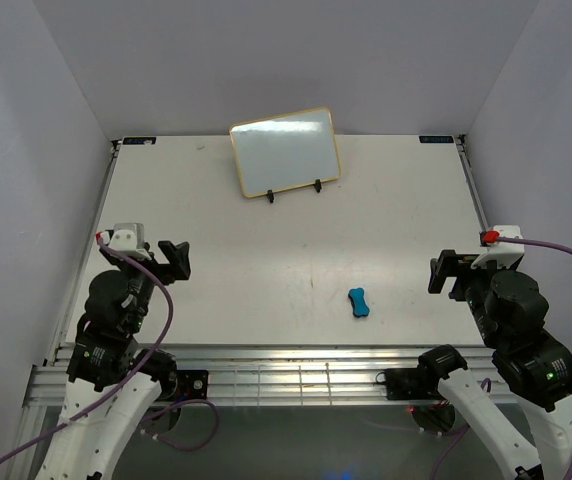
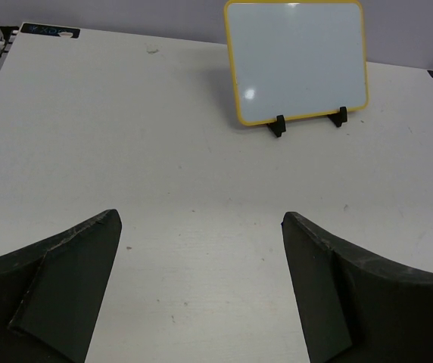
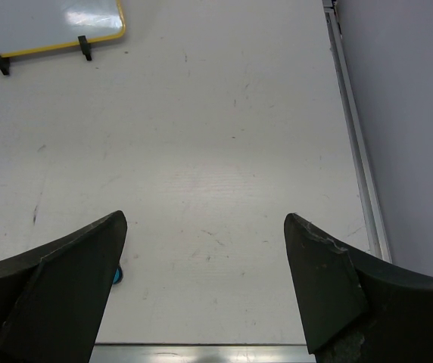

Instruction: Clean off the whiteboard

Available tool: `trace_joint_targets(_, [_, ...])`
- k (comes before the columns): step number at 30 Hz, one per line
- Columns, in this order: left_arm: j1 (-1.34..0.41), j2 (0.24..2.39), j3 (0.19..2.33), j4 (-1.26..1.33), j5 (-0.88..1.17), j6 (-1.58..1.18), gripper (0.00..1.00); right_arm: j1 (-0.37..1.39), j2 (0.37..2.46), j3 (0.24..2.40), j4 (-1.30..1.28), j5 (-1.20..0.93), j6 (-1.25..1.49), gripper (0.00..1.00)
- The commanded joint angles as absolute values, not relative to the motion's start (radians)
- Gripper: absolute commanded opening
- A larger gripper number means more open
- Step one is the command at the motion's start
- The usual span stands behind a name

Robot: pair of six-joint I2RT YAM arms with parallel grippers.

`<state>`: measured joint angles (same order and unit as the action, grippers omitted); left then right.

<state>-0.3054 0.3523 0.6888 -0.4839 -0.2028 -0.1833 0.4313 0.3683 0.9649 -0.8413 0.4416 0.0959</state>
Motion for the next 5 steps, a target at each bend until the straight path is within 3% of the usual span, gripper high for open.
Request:
trace_joint_targets(1, [-0.307,0.35,0.699,-0.483,-0.189,-0.186,0.98,0.428,0.362,0.973,-0.827,0.44,0.092,0.9])
trace_joint_targets(5, [-0.307,0.351,0.699,-0.483,-0.192,-0.181,0.98,0.428,0.359,0.973,-0.83,0.44,0.095,0.9])
